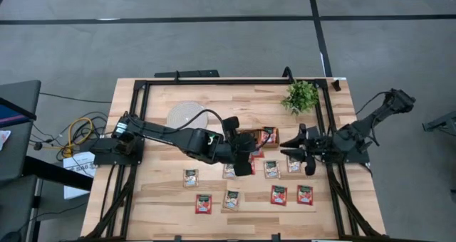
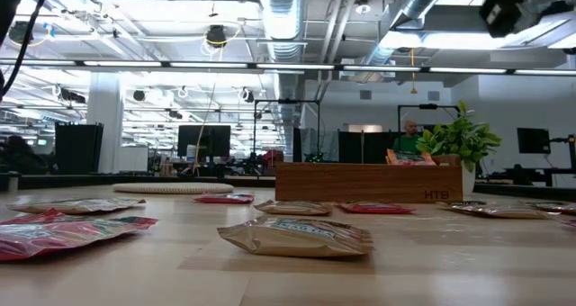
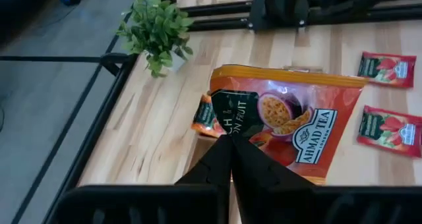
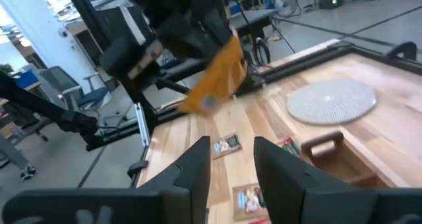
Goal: Pick & Place Tea
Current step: Put the orange tea bag into the right section of the wooden organizer
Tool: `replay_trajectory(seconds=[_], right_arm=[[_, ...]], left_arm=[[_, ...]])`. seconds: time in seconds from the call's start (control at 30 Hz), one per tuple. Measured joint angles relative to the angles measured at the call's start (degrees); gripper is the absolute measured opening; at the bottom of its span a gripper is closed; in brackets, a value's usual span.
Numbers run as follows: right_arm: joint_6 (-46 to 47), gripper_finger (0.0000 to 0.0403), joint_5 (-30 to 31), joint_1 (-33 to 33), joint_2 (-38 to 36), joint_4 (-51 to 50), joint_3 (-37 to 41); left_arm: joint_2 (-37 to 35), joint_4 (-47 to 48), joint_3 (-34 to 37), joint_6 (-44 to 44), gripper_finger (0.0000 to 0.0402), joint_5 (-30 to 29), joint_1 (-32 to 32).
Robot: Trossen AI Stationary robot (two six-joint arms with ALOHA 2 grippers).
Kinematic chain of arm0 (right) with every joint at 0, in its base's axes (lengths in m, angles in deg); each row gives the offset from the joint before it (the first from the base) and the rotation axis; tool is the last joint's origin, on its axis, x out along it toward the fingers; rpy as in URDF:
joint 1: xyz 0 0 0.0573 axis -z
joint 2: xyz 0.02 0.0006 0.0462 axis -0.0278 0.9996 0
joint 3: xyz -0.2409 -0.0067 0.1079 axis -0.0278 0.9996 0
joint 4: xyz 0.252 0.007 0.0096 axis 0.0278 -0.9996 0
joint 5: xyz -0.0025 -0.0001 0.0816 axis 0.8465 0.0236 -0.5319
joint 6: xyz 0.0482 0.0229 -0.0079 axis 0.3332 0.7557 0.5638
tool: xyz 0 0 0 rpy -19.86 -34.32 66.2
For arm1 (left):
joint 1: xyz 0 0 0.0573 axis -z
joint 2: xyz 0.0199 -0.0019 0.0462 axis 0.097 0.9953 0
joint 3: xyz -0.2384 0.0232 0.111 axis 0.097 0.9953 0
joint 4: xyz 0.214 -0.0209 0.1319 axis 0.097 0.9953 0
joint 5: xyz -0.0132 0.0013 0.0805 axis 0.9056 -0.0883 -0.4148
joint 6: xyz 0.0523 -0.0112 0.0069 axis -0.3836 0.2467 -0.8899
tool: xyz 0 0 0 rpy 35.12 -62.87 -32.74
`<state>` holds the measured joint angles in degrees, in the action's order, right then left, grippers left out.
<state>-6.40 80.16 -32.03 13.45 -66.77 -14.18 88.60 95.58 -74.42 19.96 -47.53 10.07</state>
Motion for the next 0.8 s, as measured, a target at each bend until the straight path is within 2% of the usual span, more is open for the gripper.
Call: replay_trajectory(seconds=[0.13, 0.37, 0.63, 0.8], right_arm=[[-1.6, 0.0139, -4.93, 4.68, 3.07, -0.3, -3.21], [-1.25, 0.0177, -6.47, 10.84, 10.68, -3.77, -9.18], [0.75, 0.0163, -6.49, 14.89, 18.47, -16.01, -17.94], [1.83, 0.0156, -9.37, 17.41, 21.94, -17.3, -20.8]], left_arm=[[1.06, -0.57, -0.01, -2.22, 0.0, -1.34, -0.01], [4.04, -0.9, 0.04, -5.3, 0.0, -1.94, -0.16], [4.79, 0.51, 0.04, -5.4, 0.0, -3.96, -0.76], [4.79, 0.82, 0.04, -7.02, 0.0, -5.5, -0.89]])
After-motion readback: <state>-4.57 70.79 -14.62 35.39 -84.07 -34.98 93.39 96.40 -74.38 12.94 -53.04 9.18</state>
